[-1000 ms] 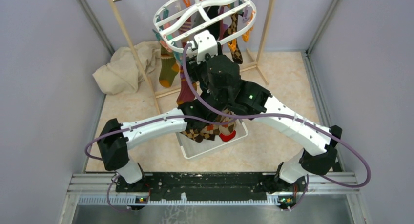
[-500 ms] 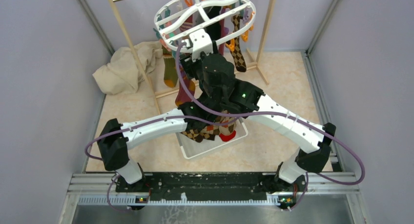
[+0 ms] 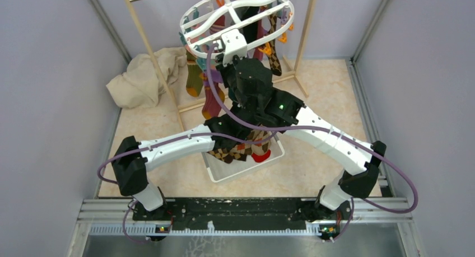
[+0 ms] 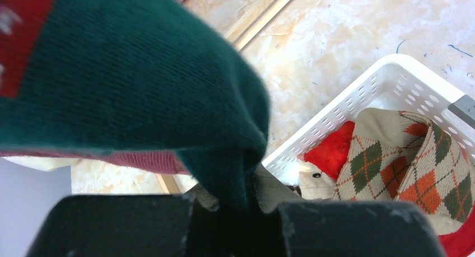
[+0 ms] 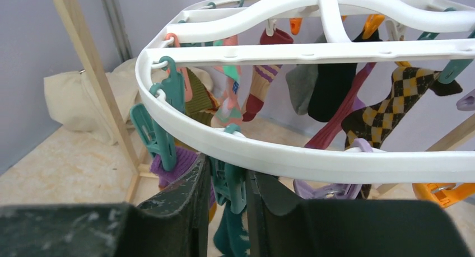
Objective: Remove the socks clipped to the hanger
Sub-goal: Remove the sock from the hanger.
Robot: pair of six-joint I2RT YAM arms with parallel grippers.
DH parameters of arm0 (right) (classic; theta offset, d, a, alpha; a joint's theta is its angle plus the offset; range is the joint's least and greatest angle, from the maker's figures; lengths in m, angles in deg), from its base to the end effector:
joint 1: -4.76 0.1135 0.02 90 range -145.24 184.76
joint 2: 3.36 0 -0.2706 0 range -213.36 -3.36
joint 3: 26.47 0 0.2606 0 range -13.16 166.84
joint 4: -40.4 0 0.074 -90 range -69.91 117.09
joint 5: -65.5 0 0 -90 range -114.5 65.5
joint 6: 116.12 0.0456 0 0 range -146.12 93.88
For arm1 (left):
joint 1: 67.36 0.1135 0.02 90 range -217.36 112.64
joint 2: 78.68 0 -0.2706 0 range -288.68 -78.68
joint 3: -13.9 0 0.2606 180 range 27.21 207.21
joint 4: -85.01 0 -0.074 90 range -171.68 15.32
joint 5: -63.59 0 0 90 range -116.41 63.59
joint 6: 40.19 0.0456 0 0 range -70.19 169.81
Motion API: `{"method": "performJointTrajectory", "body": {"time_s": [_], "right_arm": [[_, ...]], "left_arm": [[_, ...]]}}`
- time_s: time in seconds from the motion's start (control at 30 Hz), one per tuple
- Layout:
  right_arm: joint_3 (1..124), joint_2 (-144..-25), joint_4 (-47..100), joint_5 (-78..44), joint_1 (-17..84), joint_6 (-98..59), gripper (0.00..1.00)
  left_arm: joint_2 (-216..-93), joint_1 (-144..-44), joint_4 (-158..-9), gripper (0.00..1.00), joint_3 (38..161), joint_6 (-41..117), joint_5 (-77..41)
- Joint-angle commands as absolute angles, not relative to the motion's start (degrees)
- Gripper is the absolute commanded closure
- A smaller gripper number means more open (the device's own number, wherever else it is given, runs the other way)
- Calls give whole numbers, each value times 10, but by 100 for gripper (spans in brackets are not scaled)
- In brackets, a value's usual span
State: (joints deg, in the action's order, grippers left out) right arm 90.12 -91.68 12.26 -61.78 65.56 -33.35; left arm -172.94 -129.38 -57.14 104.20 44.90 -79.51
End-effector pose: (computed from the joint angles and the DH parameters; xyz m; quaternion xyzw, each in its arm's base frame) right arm 0.1958 0.2937 0.5077 -0.1868 0.6813 0.1008 0.7005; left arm 0.2084 -0.3146 0.2978 0.2301 0.8045 0.1390 0.5297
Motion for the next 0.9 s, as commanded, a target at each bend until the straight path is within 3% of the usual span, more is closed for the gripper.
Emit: {"method": "performJointTrajectory", "body": {"time_s": [0.0, 0.13, 0.6, 0.73, 0.87], "right_arm": [[913, -911, 166, -601, 646, -326, 88], [907, -907, 166, -598, 644, -325, 100], [860, -874, 172, -583, 629, -304, 100], [844, -860, 149, -563, 615, -278, 60], [805, -821, 147, -550, 606, -245, 43]], "left_arm": [[-1727, -1297, -566, 87, 1041, 443, -795], [-1727, -1297, -566, 87, 1041, 443, -795], [-1706, -1307, -532, 87, 1044, 420, -762], [-1682, -1312, -516, 87, 1040, 410, -701], [-1662, -1316, -496, 86, 1036, 397, -659]]}}
